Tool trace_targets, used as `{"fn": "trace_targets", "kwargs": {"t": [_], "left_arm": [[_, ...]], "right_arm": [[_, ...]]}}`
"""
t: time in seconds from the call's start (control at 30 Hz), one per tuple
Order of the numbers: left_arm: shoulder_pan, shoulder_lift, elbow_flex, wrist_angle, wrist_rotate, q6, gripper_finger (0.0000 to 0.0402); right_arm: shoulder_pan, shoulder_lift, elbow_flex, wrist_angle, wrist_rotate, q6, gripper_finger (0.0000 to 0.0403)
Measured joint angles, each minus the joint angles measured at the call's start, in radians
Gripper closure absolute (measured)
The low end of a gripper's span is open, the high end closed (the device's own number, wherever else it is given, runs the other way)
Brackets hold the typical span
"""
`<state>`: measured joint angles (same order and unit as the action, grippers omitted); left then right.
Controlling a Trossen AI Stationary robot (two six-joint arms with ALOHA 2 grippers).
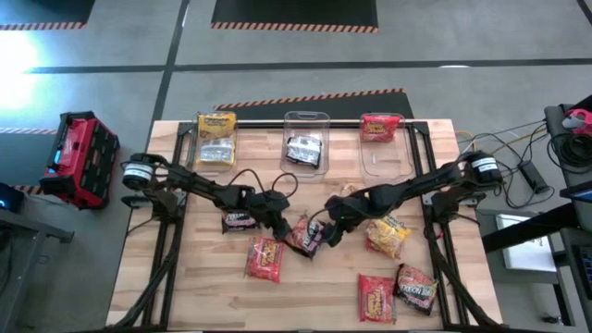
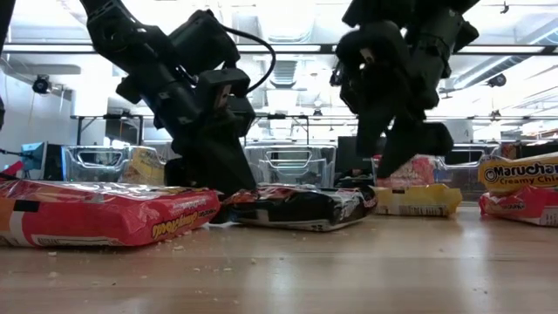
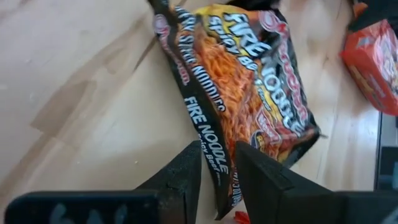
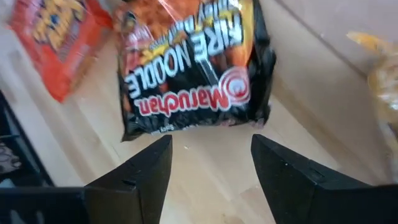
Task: Sort Maruchan noodles
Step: Put the black noodle pack into the middle transparent bin
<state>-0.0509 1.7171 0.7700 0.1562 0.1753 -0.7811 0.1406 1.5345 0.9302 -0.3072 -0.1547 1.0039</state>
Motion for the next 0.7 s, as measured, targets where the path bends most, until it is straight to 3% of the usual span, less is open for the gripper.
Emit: {"fn": "trace_targets", "kwargs": {"t": [0.4, 0.7], "left_arm": [[0.0, -0.001, 0.002, 0.018, 0.105, 0.099, 0.0246], [0.0, -0.031, 0.005, -0.021, 0.065, 0.166, 0.0209]], "right_arm": [[0.012, 0.122, 0.006, 0.052, -0.045, -0.034, 0.0214], [0.009, 0.196, 0.014, 0.105, 0.0, -0.087, 0.022]]}}
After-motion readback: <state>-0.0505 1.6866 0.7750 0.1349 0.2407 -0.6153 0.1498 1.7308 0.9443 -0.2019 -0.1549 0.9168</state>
